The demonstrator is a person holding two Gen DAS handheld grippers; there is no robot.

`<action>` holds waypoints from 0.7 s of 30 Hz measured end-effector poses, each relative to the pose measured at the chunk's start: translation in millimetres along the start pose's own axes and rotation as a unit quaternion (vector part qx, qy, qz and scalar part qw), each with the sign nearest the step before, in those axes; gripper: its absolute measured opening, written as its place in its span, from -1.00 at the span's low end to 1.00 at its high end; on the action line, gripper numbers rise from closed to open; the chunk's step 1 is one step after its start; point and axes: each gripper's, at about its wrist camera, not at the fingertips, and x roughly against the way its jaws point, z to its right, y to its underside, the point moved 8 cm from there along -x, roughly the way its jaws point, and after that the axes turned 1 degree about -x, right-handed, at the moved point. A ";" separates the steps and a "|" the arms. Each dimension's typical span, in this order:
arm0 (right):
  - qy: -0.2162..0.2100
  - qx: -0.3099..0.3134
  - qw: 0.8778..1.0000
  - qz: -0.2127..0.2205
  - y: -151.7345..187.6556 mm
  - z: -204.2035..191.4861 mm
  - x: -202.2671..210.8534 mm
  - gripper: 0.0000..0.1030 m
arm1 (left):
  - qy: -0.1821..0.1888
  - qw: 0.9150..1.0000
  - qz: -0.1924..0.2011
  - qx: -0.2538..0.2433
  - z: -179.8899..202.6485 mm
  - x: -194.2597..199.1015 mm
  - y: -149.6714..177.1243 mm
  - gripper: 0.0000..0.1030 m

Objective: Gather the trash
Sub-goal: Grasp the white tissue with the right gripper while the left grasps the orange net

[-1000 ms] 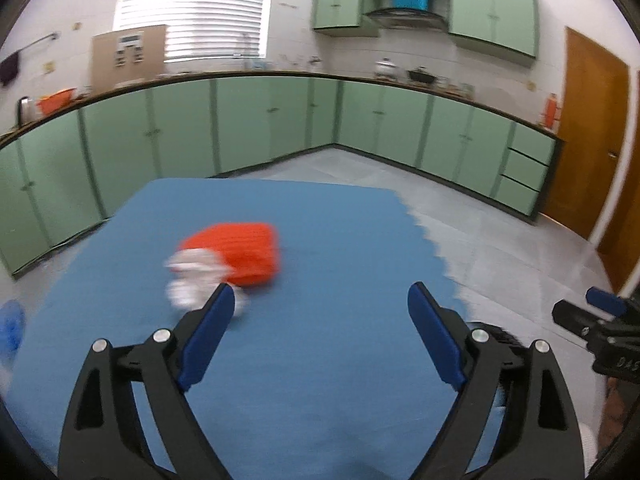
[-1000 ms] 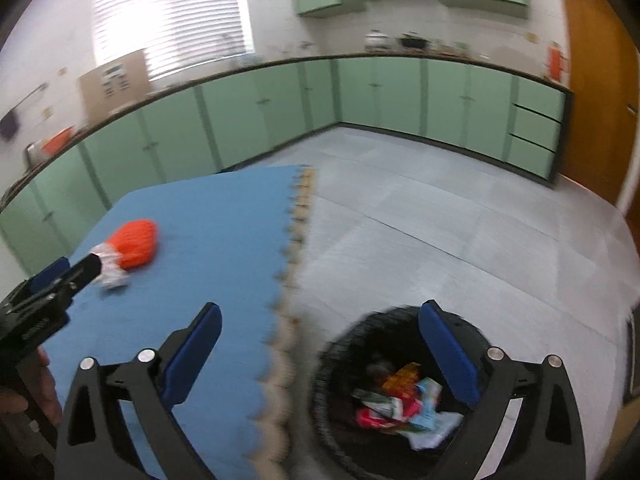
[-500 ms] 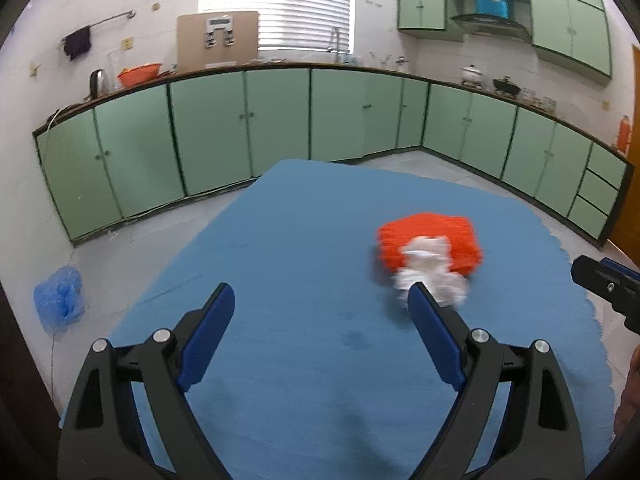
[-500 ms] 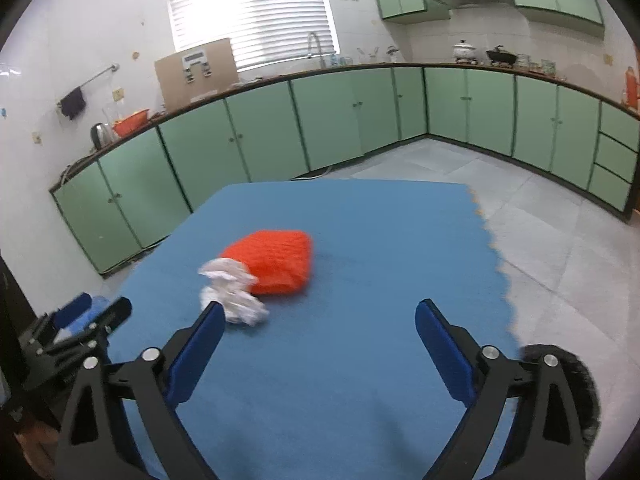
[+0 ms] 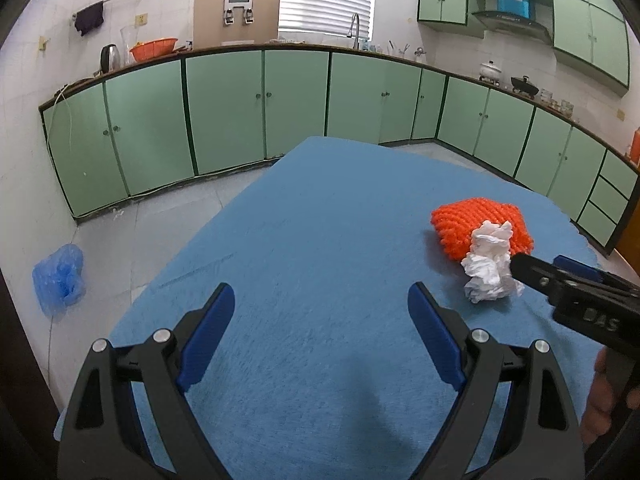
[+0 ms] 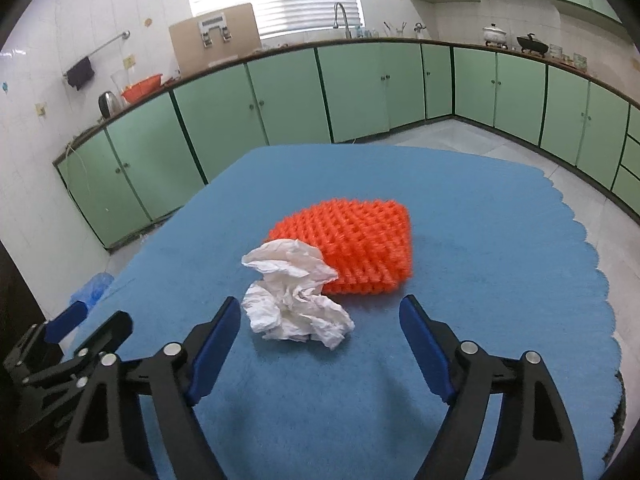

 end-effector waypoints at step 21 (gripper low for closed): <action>-0.019 0.016 0.999 -0.043 14.9 -11.4 -10.4 -0.72 | 0.001 1.000 -0.001 0.012 -0.8 -10.7 1.0 0.66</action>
